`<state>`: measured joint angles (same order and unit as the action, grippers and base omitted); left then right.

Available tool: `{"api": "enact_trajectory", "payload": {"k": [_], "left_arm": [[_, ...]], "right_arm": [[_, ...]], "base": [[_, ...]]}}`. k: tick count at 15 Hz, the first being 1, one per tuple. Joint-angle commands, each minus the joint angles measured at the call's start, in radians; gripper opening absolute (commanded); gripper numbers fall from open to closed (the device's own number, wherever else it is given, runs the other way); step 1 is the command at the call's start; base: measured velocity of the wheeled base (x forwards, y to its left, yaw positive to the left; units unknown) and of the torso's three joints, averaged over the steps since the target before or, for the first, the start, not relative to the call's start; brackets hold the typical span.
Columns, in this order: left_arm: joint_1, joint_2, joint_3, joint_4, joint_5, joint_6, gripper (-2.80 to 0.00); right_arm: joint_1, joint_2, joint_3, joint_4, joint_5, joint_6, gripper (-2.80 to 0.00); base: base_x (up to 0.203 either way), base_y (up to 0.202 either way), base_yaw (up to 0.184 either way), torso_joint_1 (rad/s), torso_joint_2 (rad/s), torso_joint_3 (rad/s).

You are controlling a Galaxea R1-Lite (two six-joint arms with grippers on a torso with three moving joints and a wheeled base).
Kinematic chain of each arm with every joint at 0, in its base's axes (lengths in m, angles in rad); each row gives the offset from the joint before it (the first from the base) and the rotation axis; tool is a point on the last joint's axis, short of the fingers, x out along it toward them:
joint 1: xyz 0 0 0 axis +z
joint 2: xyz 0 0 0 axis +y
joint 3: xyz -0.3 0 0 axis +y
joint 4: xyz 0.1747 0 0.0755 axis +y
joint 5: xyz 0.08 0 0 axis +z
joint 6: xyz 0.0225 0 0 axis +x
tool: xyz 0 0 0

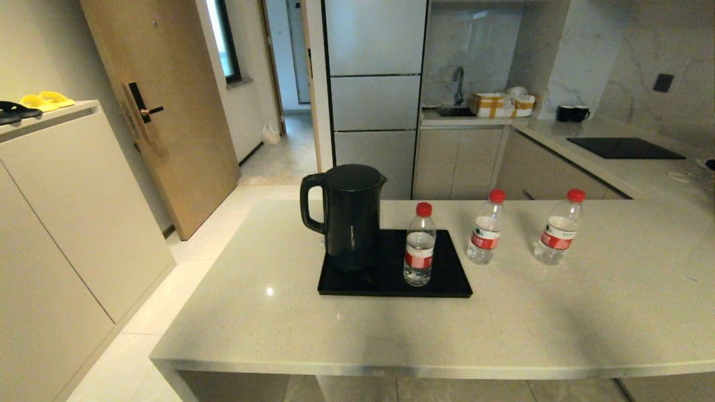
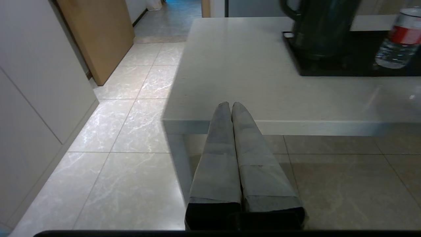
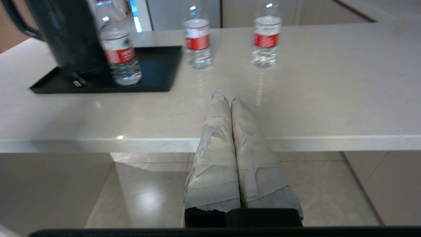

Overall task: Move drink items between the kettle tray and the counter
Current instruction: Pick up the bottled water

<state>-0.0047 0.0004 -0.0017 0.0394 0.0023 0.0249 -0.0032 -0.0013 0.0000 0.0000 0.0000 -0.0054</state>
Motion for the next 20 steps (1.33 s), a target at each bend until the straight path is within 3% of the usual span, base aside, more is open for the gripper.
{"api": "enact_trajectory", "payload": {"k": [1,20], "left_arm": [[0.0,0.001,0.0,0.001,0.002,0.0,-2.8],[0.0,0.0,0.0,0.001,0.001,0.001,-2.8]], "right_arm": [[0.0,0.001,0.0,0.0,0.0,0.001,-2.8],[0.0,0.001,0.0,0.0,0.0,-0.001,-2.8]], "base": [[0.0,-0.185,0.01,-0.005,0.0,0.002],[0.0,-0.187,0.009,0.002,0.0,0.002]]}}
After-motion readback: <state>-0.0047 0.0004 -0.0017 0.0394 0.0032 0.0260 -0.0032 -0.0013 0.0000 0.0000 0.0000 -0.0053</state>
